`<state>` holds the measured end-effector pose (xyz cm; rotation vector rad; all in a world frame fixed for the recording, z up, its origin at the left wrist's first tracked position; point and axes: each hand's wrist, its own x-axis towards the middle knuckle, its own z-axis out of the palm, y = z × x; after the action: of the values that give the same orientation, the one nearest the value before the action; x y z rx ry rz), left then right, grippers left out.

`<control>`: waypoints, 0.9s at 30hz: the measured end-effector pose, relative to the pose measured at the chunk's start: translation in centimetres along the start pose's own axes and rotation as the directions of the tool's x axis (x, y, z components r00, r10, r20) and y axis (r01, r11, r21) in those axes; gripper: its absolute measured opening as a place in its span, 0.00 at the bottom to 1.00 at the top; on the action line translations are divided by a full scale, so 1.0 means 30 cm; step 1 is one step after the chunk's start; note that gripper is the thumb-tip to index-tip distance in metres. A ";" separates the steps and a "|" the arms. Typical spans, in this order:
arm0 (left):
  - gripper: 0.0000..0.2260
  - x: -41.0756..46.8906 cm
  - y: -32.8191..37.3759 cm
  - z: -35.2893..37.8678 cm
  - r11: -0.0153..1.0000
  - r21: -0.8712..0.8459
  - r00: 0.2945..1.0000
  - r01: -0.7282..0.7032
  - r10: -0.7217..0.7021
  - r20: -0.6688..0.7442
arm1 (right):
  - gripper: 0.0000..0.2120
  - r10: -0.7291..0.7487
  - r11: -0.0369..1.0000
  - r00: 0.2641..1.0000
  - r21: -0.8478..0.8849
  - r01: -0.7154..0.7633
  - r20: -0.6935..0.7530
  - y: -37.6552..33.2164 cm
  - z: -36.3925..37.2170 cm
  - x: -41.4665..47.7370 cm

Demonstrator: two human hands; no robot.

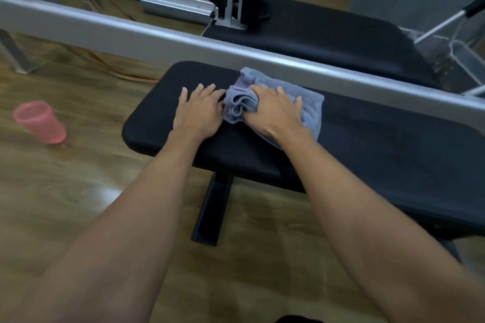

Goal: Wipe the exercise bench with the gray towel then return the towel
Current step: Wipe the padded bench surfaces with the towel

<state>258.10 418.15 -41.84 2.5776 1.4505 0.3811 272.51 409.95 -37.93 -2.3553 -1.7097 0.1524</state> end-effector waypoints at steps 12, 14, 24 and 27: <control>0.23 -0.014 0.038 -0.007 0.999 -0.028 0.999 0.023 -0.022 0.029 | 0.22 0.007 0.997 0.999 -0.070 -0.010 -0.046 -0.017 0.027 -0.080; 0.25 -0.013 0.053 0.001 1.000 -0.027 1.000 -0.006 0.006 0.017 | 0.22 -0.018 0.997 0.998 -0.082 0.013 -0.056 -0.006 0.041 -0.107; 0.19 0.008 0.058 0.030 0.999 -0.031 0.997 0.007 -0.009 -0.078 | 0.23 0.113 0.993 0.993 0.022 -0.113 0.020 0.085 -0.020 0.277; 0.19 0.018 0.047 0.034 0.998 -0.056 0.994 0.016 -0.022 -0.109 | 0.21 0.069 0.997 0.998 -0.044 -0.068 0.013 0.052 -0.020 0.160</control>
<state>259.83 417.88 -42.38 2.5341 1.4770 0.5594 275.61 413.97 -37.49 -2.4513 -1.6562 0.1460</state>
